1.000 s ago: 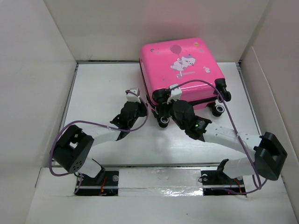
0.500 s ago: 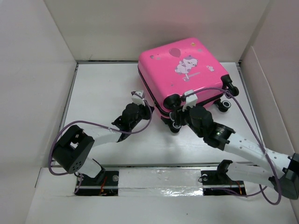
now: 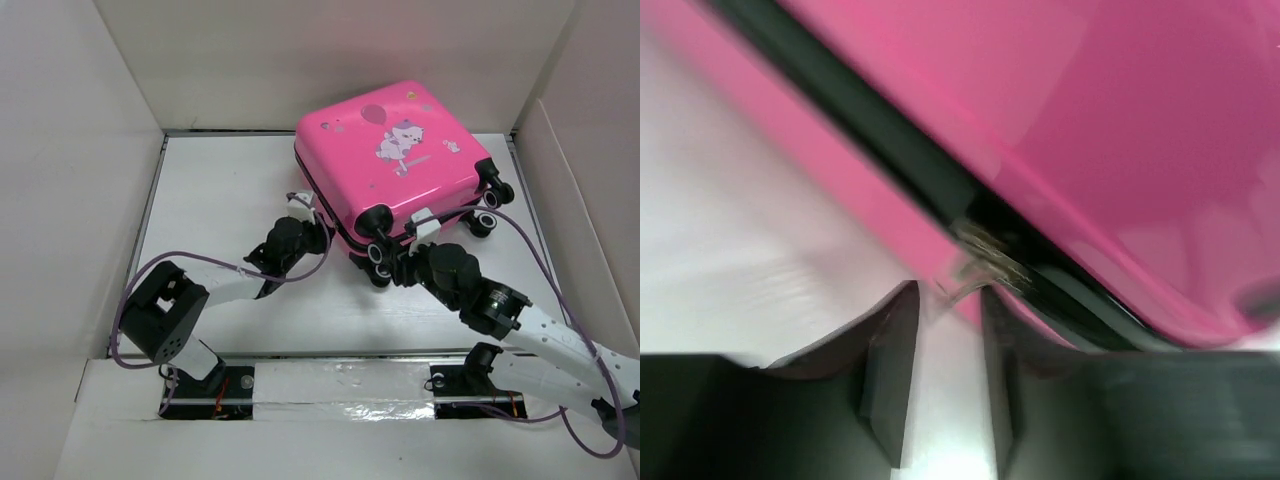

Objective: Pack the luggage

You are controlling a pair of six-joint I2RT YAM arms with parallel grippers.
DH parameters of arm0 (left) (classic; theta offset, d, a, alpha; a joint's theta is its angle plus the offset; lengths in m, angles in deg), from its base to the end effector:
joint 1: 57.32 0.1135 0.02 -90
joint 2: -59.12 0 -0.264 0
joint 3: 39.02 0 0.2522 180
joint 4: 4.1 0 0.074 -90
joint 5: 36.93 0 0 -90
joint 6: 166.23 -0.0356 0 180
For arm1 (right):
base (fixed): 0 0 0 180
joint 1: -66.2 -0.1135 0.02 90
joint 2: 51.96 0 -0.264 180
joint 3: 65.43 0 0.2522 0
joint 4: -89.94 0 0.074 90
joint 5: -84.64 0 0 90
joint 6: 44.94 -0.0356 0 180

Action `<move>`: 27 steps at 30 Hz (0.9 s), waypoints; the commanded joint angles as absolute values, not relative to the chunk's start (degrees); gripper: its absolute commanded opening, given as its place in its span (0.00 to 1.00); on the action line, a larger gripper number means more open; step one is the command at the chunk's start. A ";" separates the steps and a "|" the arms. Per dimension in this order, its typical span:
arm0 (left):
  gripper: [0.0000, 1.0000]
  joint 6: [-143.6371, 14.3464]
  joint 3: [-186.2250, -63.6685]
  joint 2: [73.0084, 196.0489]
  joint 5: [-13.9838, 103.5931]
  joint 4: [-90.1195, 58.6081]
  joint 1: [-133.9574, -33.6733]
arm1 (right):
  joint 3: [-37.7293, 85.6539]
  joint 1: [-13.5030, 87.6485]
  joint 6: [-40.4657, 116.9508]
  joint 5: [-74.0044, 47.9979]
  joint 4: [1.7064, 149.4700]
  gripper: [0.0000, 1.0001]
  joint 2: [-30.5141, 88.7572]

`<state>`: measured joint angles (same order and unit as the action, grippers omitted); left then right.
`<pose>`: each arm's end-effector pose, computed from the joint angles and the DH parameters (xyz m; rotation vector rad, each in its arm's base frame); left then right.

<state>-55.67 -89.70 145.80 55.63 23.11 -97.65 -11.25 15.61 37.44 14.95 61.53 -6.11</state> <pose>0.2427 -0.2040 0.2121 0.2723 1.7613 -0.7397 0.1280 0.1363 0.3026 -0.4742 1.8542 0.3486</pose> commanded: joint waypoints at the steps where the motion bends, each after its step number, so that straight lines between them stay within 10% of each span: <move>1: 0.32 -54.96 -91.20 144.83 67.66 25.20 -92.56 | -10.01 14.96 39.70 12.13 60.35 0.00 -9.24; 4: 0.67 -51.19 -86.89 138.52 67.48 26.17 -92.56 | -9.31 13.47 41.01 10.64 63.07 0.00 -9.07; 10: 0.75 -43.98 -79.94 118.94 65.90 20.83 -94.57 | -1.69 7.59 44.35 7.99 63.54 0.15 -7.14; 12: 0.99 -43.27 -79.15 114.43 64.68 18.02 -95.11 | 0.88 4.51 47.06 11.94 62.91 0.46 -7.31; 15: 0.99 -40.72 -79.14 105.73 61.51 11.53 -95.11 | 4.83 2.57 49.09 17.83 62.21 1.00 -9.50; 27: 0.99 -40.62 -88.72 79.43 62.56 -11.16 -95.11 | 6.17 2.04 48.31 32.96 61.77 1.00 -27.43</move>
